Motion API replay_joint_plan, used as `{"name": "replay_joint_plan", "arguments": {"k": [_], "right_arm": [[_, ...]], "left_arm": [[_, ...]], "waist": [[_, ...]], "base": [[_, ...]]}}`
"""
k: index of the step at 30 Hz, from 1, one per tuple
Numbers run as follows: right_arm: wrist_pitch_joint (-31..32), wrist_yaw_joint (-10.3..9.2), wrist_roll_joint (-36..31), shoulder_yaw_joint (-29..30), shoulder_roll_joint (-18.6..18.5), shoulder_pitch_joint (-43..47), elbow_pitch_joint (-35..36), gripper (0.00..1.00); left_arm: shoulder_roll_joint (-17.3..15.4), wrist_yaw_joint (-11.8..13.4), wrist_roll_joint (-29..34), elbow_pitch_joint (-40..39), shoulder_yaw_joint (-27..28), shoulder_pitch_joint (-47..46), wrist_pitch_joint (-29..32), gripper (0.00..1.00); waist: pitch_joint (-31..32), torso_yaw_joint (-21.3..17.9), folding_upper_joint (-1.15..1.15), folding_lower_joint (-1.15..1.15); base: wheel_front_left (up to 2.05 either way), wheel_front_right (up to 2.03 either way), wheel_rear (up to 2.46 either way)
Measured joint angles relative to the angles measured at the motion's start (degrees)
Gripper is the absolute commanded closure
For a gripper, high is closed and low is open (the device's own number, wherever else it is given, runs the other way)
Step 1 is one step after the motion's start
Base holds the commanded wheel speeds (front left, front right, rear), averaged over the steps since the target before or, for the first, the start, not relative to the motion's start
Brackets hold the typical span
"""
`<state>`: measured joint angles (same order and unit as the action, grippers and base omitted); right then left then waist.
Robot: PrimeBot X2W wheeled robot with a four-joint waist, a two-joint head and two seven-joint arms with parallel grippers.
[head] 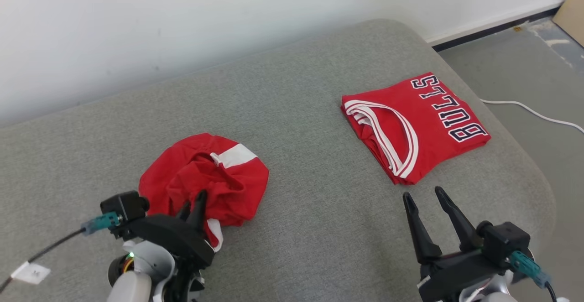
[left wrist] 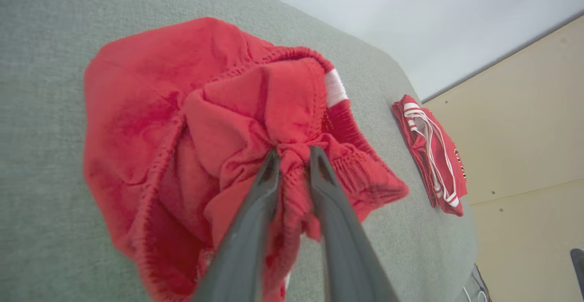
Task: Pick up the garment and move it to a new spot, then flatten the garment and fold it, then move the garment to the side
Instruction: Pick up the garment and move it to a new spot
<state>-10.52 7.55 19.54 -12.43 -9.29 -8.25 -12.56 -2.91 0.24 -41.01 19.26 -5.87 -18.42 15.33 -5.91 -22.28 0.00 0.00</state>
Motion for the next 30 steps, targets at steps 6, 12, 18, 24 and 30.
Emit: {"name": "replay_joint_plan", "arguments": {"k": [6, 12, 18, 24, 30], "right_arm": [[0.88, 0.00, -0.79, 2.00, -0.67, 2.34, 0.75, 0.00], [1.46, 0.00, -1.12, 4.08, -0.76, 4.02, 1.96, 0.00], [1.68, 0.00, -1.63, 6.45, -1.62, 5.99, 3.03, 0.00], [0.63, 0.00, -2.50, 7.70, -1.34, 7.51, 3.34, 0.00], [-0.88, 0.00, -2.80, 7.70, -1.87, 9.39, 2.59, 0.00]], "left_arm": [[0.03, -4.47, -1.27, 0.83, -1.44, 3.71, -10.43, 0.00], [-0.29, -5.86, 1.26, -1.15, 0.31, 7.78, -24.74, 0.00], [-3.11, -6.33, 9.33, -4.75, 2.01, 11.17, -30.14, 0.00], [-1.75, -6.75, 19.02, -13.34, 7.67, 17.59, -30.38, 0.00], [-0.87, -6.87, 24.70, -14.38, 9.22, 22.48, -30.38, 0.00]], "waist": [[1.32, 2.64, 0.00, 0.00], [3.61, 6.59, 0.00, 0.00], [5.65, 10.89, 0.00, -0.01], [7.27, 14.95, -0.01, -0.01], [8.42, 17.93, -0.01, -0.01]], "base": [[0.00, 0.00, 0.00], [0.00, 0.00, 0.00], [0.00, 0.00, 0.00], [0.00, 0.00, 0.00], [0.00, 0.00, 0.00]]}}
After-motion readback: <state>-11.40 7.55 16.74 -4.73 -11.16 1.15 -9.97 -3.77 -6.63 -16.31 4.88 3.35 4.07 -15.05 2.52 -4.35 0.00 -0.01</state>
